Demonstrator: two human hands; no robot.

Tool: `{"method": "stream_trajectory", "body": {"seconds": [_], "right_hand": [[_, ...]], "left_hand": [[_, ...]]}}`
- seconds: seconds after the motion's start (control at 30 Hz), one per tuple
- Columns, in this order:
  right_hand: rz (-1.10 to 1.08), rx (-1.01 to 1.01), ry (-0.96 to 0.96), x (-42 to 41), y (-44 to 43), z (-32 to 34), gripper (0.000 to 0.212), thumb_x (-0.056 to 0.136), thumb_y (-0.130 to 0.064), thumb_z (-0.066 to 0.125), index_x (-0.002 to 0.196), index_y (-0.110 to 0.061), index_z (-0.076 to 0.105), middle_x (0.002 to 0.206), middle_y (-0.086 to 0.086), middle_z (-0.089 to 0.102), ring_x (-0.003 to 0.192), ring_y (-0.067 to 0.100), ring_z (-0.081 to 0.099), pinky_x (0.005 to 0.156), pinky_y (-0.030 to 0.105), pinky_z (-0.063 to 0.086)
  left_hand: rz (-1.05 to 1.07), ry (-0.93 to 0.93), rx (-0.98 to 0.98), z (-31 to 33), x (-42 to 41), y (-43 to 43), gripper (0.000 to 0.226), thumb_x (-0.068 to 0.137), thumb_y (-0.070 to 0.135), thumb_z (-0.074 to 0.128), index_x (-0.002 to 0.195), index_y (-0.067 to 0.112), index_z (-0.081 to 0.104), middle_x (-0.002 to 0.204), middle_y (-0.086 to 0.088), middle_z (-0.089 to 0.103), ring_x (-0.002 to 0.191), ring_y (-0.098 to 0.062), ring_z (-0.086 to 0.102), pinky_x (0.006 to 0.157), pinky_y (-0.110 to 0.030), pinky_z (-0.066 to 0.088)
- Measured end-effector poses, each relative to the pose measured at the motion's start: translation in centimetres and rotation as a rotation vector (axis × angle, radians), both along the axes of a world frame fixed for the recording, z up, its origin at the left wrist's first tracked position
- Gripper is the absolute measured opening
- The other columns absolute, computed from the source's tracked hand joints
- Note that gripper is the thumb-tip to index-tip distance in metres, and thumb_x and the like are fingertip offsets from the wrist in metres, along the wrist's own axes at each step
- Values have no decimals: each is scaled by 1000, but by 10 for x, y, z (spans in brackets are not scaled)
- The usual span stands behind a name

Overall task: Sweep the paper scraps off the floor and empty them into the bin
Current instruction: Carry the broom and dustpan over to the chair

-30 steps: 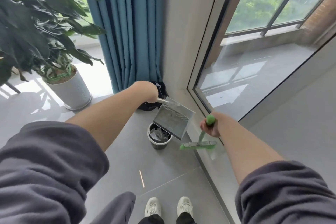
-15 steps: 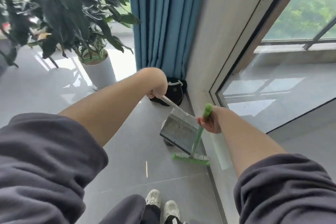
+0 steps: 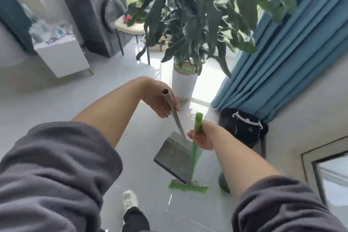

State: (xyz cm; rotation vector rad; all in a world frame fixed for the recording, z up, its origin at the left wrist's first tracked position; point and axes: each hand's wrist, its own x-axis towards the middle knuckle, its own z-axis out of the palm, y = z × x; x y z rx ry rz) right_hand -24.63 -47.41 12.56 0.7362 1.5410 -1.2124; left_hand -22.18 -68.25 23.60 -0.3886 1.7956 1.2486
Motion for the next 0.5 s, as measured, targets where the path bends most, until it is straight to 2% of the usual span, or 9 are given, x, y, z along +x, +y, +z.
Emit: {"method": "stream_trajectory", "body": {"seconds": [0.07,0.13,0.23,0.3,0.37,0.5], "right_hand": [[20,-23,43,-8,-64,2,27,96,-30,45,96,-10,61,61,10,70,32,10,53,47,16,48],[2,-100,95,-20,-121,3,23,97,-24,40,98,-9,56,62,11,71,30,9,49,43,17,46],[-47,-225,152,-43,-210,4,26,99,-31,34,97,-9,47,70,17,73,32,13,49,39,16,44],[-6,-312,176,-57,-257,11,27,99,-35,30,96,-11,44,79,19,74,38,15,54,44,17,46],[62,-379,193,-82,-314,19,31,98,-34,26,101,-12,47,91,20,74,49,19,63,47,20,50],[188,-482,257,-142,-415,34,30,99,-22,25,105,-12,54,103,19,73,75,26,72,64,28,56]], "left_hand": [[188,115,90,-6,-6,-66,27,95,2,40,96,5,67,73,-14,58,56,-24,64,55,-27,55],[355,224,95,-13,-9,-125,35,94,-2,34,102,6,66,72,-12,59,55,-23,63,54,-28,54],[431,370,61,-13,-16,-208,27,94,-4,41,110,5,61,74,-12,56,55,-20,62,57,-28,56],[457,458,-70,-15,-27,-249,20,96,9,54,113,7,62,75,-11,57,57,-19,62,58,-28,58],[516,547,-229,-19,-50,-296,25,95,25,60,116,11,62,75,-9,62,58,-20,63,59,-29,59],[581,758,-514,-17,-105,-377,38,93,45,56,123,23,65,99,-3,69,86,-24,65,78,-38,56]]}}
